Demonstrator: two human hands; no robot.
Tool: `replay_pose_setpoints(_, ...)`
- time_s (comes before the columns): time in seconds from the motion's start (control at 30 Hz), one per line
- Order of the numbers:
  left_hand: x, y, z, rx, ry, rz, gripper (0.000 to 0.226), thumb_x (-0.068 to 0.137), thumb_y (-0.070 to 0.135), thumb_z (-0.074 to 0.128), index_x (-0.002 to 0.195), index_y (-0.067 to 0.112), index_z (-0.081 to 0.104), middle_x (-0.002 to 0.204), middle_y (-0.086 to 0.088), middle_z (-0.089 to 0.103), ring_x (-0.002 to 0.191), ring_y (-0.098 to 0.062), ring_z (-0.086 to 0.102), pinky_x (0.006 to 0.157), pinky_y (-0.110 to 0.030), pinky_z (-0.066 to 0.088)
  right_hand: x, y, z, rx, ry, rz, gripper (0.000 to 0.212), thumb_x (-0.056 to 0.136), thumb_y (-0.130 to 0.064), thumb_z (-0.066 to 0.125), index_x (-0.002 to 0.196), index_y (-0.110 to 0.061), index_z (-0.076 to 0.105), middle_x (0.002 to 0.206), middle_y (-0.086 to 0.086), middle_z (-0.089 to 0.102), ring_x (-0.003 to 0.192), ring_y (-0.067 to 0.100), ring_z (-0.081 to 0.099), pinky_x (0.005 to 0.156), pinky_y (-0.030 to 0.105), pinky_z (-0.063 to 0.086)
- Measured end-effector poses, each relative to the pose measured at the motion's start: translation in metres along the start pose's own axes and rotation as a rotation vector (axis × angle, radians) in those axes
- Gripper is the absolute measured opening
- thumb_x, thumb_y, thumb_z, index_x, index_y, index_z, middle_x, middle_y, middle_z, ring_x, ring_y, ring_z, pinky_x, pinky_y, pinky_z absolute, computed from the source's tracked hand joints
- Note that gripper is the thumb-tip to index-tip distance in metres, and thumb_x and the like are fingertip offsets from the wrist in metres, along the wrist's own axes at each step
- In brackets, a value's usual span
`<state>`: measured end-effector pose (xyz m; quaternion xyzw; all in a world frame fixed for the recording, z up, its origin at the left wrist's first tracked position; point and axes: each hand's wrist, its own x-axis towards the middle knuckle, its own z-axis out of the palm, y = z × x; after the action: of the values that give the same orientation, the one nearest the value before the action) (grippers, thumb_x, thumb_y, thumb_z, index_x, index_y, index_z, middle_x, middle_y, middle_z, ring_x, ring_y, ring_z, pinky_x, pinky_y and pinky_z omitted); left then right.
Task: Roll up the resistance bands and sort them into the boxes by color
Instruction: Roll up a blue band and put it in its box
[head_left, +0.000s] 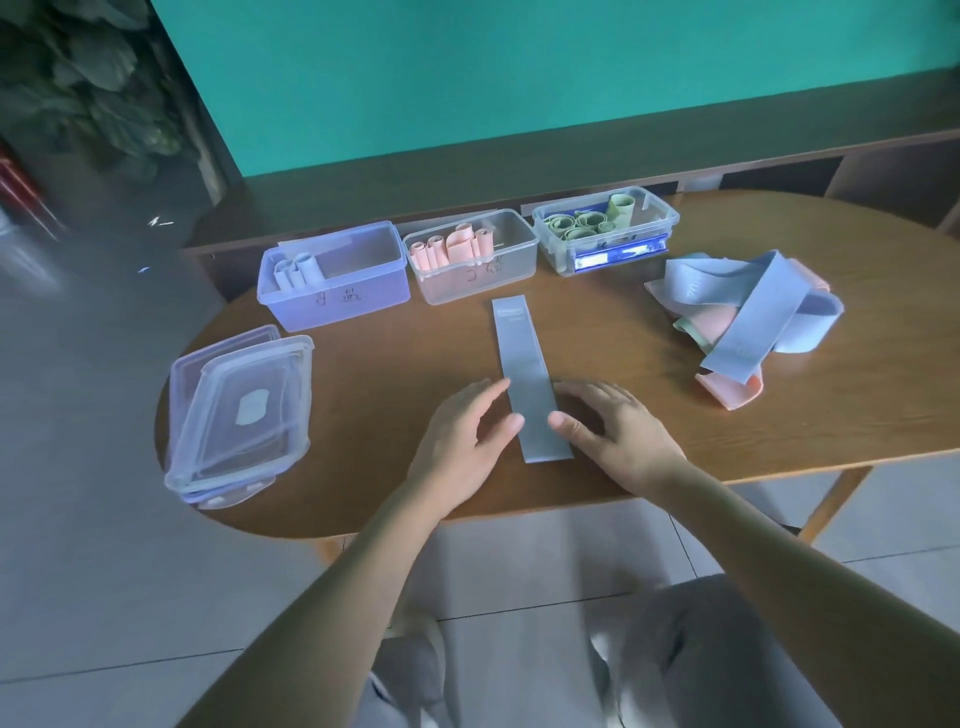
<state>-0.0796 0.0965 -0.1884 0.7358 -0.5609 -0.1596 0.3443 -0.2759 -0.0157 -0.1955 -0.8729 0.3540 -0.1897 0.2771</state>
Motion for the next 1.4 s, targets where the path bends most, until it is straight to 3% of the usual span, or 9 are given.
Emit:
replay_pose_setpoints(0.1, -0.024, 0.004, 0.001, -0.141, 0.016, 0.035, 0.032, 0.089, 0.036, 0.075, 0.121, 0.033, 0.072, 0.129, 0.020, 0.064, 0.123, 0.005, 0.053, 0.107, -0.029, 0.045, -0.019, -0.002, 0.000, 0.187, 0.062, -0.095, 0.032, 0.089, -0.051, 0.069, 0.114, -0.032, 0.071, 0.122, -0.018, 0.064, 0.117, 0.001, 0.056, 0.106, 0.036, 0.043)
replay_pose_setpoints(0.23, -0.036, 0.007, 0.007, -0.151, 0.046, 0.077, 0.020, 0.078, 0.033, 0.086, 0.097, 0.032, 0.080, 0.108, 0.020, 0.070, 0.109, 0.002, 0.061, 0.095, -0.027, 0.051, -0.028, 0.000, 0.006, 0.164, 0.049, -0.158, 0.008, 0.085, -0.034, 0.080, 0.093, -0.033, 0.078, 0.113, -0.020, 0.067, 0.109, 0.002, 0.059, 0.102, 0.039, 0.045)
replay_pose_setpoints(0.63, -0.030, 0.001, 0.014, 0.019, 0.113, 0.166, 0.007, 0.082, 0.037, 0.081, 0.083, 0.031, 0.080, 0.098, 0.017, 0.063, 0.102, 0.000, 0.056, 0.089, -0.019, 0.044, -0.027, 0.003, 0.010, 0.108, 0.084, -0.194, 0.005, 0.083, -0.028, 0.081, 0.086, -0.025, 0.078, 0.109, -0.017, 0.066, 0.105, 0.001, 0.059, 0.097, 0.040, 0.048)
replay_pose_setpoints(0.8, -0.024, 0.004, 0.013, -0.005, 0.080, 0.035, 0.013, 0.078, 0.044, 0.076, 0.081, 0.033, 0.080, 0.103, 0.018, 0.056, 0.109, -0.001, 0.051, 0.091, -0.019, 0.041, -0.018, 0.002, 0.002, 0.144, -0.006, -0.086, 0.008, 0.080, -0.029, 0.084, 0.082, -0.023, 0.079, 0.121, -0.011, 0.060, 0.112, 0.005, 0.057, 0.097, 0.020, 0.043)
replay_pose_setpoints(1.03, -0.020, 0.008, 0.010, -0.031, 0.043, -0.045, 0.011, 0.077, 0.031, 0.084, 0.078, 0.034, 0.073, 0.108, 0.019, 0.050, 0.111, 0.007, 0.043, 0.084, -0.003, 0.032, -0.003, 0.000, -0.005, 0.114, -0.111, 0.044, 0.017, 0.076, -0.034, 0.087, 0.068, -0.034, 0.072, 0.130, -0.018, 0.054, 0.118, 0.001, 0.046, 0.089, 0.002, 0.029)
replay_pose_setpoints(1.1, -0.018, 0.008, 0.010, -0.017, 0.031, -0.017, 0.014, 0.078, 0.028, 0.084, 0.080, 0.036, 0.073, 0.107, 0.020, 0.049, 0.111, 0.006, 0.042, 0.088, -0.007, 0.031, -0.001, -0.001, -0.006, 0.138, -0.113, 0.060, 0.020, 0.075, -0.031, 0.087, 0.069, -0.035, 0.069, 0.133, -0.019, 0.051, 0.121, 0.001, 0.046, 0.093, 0.010, 0.032)
replay_pose_setpoints(1.23, -0.018, 0.007, 0.014, 0.024, 0.027, 0.049, 0.009, 0.085, 0.030, 0.077, 0.084, 0.039, 0.076, 0.102, 0.018, 0.052, 0.107, -0.001, 0.046, 0.092, -0.032, 0.041, 0.001, -0.001, -0.006, 0.178, -0.130, -0.040, 0.016, 0.080, -0.022, 0.084, 0.079, -0.033, 0.071, 0.135, -0.014, 0.051, 0.125, 0.006, 0.046, 0.106, 0.030, 0.037)
replay_pose_setpoints(1.33, -0.021, 0.006, 0.017, 0.050, 0.057, 0.093, 0.010, 0.086, 0.033, 0.068, 0.086, 0.038, 0.076, 0.098, 0.015, 0.054, 0.103, -0.009, 0.050, 0.089, -0.043, 0.043, -0.002, 0.002, -0.004, 0.124, -0.141, -0.206, 0.003, 0.090, -0.032, 0.074, 0.088, -0.032, 0.075, 0.131, -0.010, 0.057, 0.120, 0.002, 0.047, 0.106, 0.029, 0.036)
replay_pose_setpoints(1.4, -0.023, 0.006, 0.017, 0.076, 0.065, 0.110, 0.011, 0.087, 0.033, 0.066, 0.087, 0.038, 0.076, 0.098, 0.015, 0.055, 0.102, -0.011, 0.050, 0.088, -0.044, 0.043, -0.005, 0.004, -0.003, 0.095, -0.131, -0.263, 0.014, 0.093, -0.039, 0.064, 0.092, -0.032, 0.076, 0.128, -0.008, 0.058, 0.118, 0.003, 0.048, 0.104, 0.027, 0.037)
